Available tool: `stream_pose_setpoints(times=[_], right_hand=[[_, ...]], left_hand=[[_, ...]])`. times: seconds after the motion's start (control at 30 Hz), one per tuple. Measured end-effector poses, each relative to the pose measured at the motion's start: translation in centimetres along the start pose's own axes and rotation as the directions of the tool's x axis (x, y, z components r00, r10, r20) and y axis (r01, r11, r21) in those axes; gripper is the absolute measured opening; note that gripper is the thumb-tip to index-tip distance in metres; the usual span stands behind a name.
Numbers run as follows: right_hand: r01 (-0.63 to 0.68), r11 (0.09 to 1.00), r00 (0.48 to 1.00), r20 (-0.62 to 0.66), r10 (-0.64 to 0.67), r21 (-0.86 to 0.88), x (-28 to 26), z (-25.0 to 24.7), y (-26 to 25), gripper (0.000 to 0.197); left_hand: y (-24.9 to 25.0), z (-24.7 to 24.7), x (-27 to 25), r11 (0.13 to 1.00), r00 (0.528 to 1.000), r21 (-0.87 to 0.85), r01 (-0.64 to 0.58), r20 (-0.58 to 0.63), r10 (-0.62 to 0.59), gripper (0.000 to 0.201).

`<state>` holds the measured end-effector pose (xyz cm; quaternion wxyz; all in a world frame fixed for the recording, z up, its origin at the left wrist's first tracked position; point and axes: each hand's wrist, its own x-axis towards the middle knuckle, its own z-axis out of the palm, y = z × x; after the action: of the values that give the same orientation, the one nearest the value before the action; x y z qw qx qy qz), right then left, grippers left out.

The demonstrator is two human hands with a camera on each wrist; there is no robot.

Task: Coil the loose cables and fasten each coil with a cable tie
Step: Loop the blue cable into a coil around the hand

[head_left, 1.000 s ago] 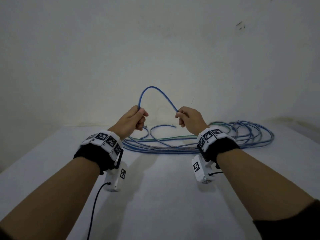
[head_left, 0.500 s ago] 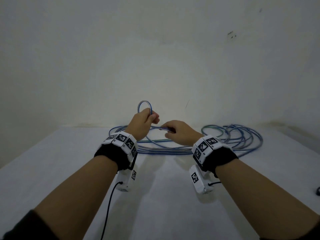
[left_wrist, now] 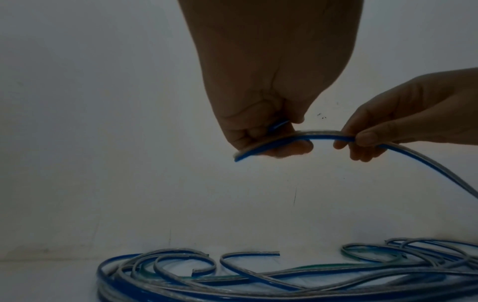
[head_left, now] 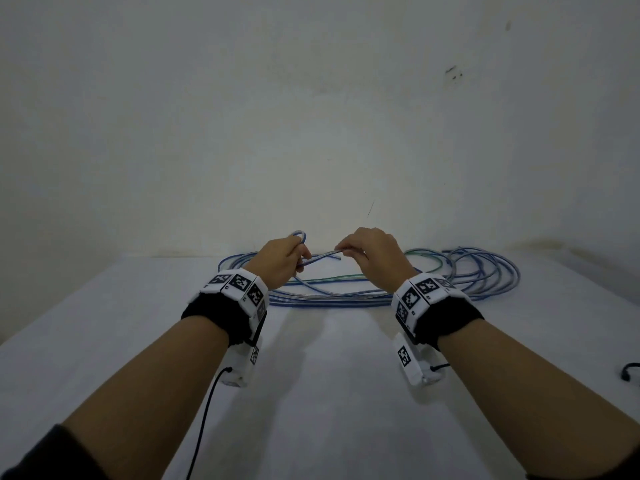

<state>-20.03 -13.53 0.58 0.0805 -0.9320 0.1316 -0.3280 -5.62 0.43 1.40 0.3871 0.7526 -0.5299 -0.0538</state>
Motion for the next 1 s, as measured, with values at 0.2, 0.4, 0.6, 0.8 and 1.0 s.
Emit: stream_pose_setpoints(times=[0.2, 0.4, 0.6, 0.8, 1.0], right_hand=[[-0.086, 0.99, 0.996, -0.014, 0.088, 0.109, 0.1, 0.0, -0.5, 0.015], [-0.087, 0.996, 0.993, 0.079, 0.085, 0.015, 0.4, -0.2, -0.3, 0.016], [-0.062, 0.996, 0.993, 0.1, 0.055, 0.066, -0.2, -0.2, 0.1, 0.013], [-0.025, 0.998, 0.996, -0.084, 0.019, -0.064, -0.7, -0.5, 1.9, 0.011], [-0.121, 0.984, 0.981, -0.166, 0.098, -0.134, -0.2, -0.1, 1.4, 0.025]], left_hand=[[-0.8, 0.2, 0.0, 0.996, 0.999, -0.085, 0.017, 0.043, -0.013, 0.04], [-0.5, -0.4, -0.3, 1.0, 0.999, 0.011, -0.015, 0.034, 0.015, 0.045], [-0.3, -0.8, -0.1, 0.986, 0.998, 0.159, -0.054, -0.01, 0.057, 0.042], [-1.6, -1.2, -0.3, 0.993, 0.998, 0.115, 0.02, -0.056, -0.014, 0.043], [-0.9, -0.9, -0.4, 0.955, 0.989, -0.271, 0.121, 0.113, -0.094, 0.045]])
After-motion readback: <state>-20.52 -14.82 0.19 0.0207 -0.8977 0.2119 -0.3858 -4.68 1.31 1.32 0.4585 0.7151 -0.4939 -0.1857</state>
